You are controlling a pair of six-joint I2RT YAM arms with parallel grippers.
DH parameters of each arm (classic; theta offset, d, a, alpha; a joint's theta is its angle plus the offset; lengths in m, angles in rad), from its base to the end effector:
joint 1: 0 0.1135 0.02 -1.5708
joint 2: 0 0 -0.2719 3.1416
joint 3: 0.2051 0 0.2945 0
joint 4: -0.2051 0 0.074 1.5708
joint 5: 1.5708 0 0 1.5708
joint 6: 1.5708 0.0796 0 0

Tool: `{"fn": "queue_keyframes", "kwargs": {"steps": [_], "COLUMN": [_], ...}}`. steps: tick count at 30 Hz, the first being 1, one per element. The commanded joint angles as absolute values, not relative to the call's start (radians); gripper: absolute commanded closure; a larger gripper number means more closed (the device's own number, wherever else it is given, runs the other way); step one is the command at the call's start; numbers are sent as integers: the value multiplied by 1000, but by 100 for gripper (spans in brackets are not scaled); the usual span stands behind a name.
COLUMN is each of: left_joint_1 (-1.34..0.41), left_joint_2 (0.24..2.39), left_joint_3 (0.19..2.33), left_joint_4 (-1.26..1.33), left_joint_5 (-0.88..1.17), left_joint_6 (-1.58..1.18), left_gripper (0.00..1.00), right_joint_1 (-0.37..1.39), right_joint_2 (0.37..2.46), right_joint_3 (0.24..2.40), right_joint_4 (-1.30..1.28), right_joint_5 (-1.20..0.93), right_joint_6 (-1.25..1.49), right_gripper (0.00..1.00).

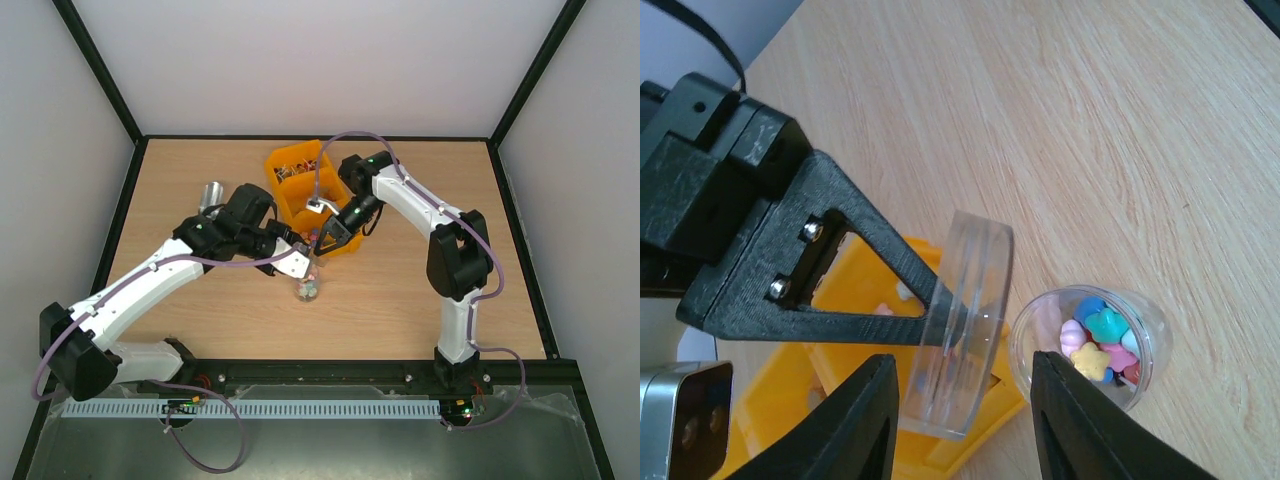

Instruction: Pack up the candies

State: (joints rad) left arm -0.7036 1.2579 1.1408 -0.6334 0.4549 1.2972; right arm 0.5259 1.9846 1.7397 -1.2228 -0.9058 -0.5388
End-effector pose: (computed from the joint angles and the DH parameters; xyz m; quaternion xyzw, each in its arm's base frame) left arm 0.2336 -0.2441 0.2988 0.8006 0.4067 -0.0841 0.4320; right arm 0.3459 0.2732 0.2283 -0.4752 0.7623 0.4367 0.0492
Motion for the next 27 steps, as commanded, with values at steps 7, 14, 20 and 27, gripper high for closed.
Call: {"fn": "queue_keyframes", "kwargs": {"steps": [7,14,20,27], "left_joint_1": [-715,-714,-697,-584], "left_joint_2": [1270,1278,1266,1294], "left_joint_3": [1148,1167,1172,1212], "left_joint_4": [-591,-638,-653,-657], "left_joint_5": [427,438,477,662], "left_joint_6": [1229,1184,1053,816], "left_gripper": [72,87,90,91], "right_joint_1": [537,535,464,345], "right_joint_2": [1982,1979,1909,1626], "right_joint_3": [1760,1763,1733,1507], "right_joint_4": [-1286,-1283,-1169,-789], "right_joint_5": [-955,-940,-865,-777], "right_joint_6": [-554,-557,-529,-479], "right_gripper": [96,87,67,35]}}
